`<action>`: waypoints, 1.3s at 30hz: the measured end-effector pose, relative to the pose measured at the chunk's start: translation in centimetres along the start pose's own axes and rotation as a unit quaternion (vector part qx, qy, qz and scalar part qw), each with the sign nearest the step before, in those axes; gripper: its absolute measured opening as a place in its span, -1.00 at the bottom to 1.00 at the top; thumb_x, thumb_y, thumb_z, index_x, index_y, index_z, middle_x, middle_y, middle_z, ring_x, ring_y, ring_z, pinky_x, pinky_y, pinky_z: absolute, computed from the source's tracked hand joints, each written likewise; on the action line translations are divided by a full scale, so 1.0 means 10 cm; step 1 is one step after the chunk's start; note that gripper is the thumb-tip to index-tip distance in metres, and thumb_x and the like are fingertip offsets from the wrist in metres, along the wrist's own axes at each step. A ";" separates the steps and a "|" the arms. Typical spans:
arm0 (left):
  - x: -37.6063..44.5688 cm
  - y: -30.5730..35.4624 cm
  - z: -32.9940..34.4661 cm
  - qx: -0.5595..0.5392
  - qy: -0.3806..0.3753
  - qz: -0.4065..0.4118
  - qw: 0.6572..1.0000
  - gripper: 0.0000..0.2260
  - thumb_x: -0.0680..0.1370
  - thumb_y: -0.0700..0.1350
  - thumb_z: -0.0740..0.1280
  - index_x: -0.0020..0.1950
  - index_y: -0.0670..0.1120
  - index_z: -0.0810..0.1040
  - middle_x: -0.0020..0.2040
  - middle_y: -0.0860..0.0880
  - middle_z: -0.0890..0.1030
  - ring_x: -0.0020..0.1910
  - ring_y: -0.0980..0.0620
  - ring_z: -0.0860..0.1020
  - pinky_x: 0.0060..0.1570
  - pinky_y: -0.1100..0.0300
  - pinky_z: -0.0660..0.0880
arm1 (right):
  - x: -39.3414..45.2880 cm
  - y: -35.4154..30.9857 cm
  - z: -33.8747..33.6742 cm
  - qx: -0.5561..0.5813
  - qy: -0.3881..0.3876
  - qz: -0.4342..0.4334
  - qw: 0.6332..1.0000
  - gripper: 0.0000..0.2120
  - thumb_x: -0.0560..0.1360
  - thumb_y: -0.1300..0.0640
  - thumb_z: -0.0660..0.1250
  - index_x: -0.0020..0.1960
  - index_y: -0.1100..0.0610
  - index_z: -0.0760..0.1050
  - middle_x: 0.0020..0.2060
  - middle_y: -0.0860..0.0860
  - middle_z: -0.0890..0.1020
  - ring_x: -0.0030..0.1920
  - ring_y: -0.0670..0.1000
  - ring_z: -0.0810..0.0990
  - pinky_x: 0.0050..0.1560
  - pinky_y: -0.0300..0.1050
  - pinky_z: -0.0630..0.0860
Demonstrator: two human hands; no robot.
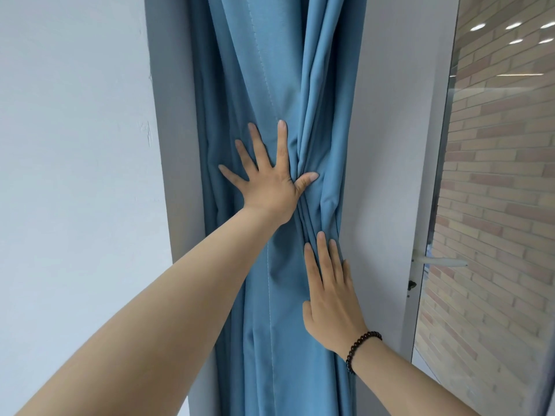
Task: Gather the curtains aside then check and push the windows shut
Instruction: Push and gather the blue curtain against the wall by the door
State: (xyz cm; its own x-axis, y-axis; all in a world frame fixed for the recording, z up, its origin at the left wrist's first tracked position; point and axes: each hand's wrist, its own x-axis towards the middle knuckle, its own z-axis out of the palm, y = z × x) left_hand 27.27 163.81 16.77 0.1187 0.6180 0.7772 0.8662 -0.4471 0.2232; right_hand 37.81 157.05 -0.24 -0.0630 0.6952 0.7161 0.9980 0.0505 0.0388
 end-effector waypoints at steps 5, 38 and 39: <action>0.10 -0.13 0.04 0.036 0.013 -0.040 0.998 -0.17 0.47 0.44 -0.05 0.38 0.10 -0.57 0.51 -0.24 -0.39 0.50 -0.33 -0.28 0.36 -0.38 -0.25 | 0.00 -0.03 0.13 0.015 -0.024 -0.025 0.999 -0.08 0.28 0.20 0.32 0.54 0.23 -0.02 0.54 0.20 -0.03 0.50 0.27 0.10 0.32 0.28 0.35; -0.10 -0.50 0.33 -0.138 0.107 0.013 0.985 -0.13 0.37 0.46 -0.02 0.45 0.16 -0.47 0.53 -0.01 -0.40 0.52 0.01 -0.37 0.50 0.02 -0.23 | 1.54 0.25 -0.60 0.018 0.221 -0.260 0.940 -0.42 0.55 -0.07 0.18 0.52 0.06 0.18 0.53 0.22 0.04 0.45 0.37 0.12 0.46 0.29 -0.01; -0.10 -0.51 0.33 -0.138 0.109 0.016 0.984 -0.12 0.40 0.45 0.03 0.45 0.16 -0.47 0.53 0.00 -0.41 0.52 0.02 -0.37 0.49 0.04 -0.25 | 1.58 0.26 -0.64 0.010 0.230 -0.263 0.937 -0.42 0.55 -0.09 0.19 0.52 0.04 0.19 0.53 0.22 0.05 0.44 0.37 0.13 0.44 0.31 0.00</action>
State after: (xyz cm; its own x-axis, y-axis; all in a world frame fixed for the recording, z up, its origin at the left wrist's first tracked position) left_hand 24.35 167.63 12.88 0.0097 0.4607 0.8875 0.6957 -0.6406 0.3250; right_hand 39.49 163.63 15.65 -0.5310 0.1883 0.8262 0.8292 0.3163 0.4608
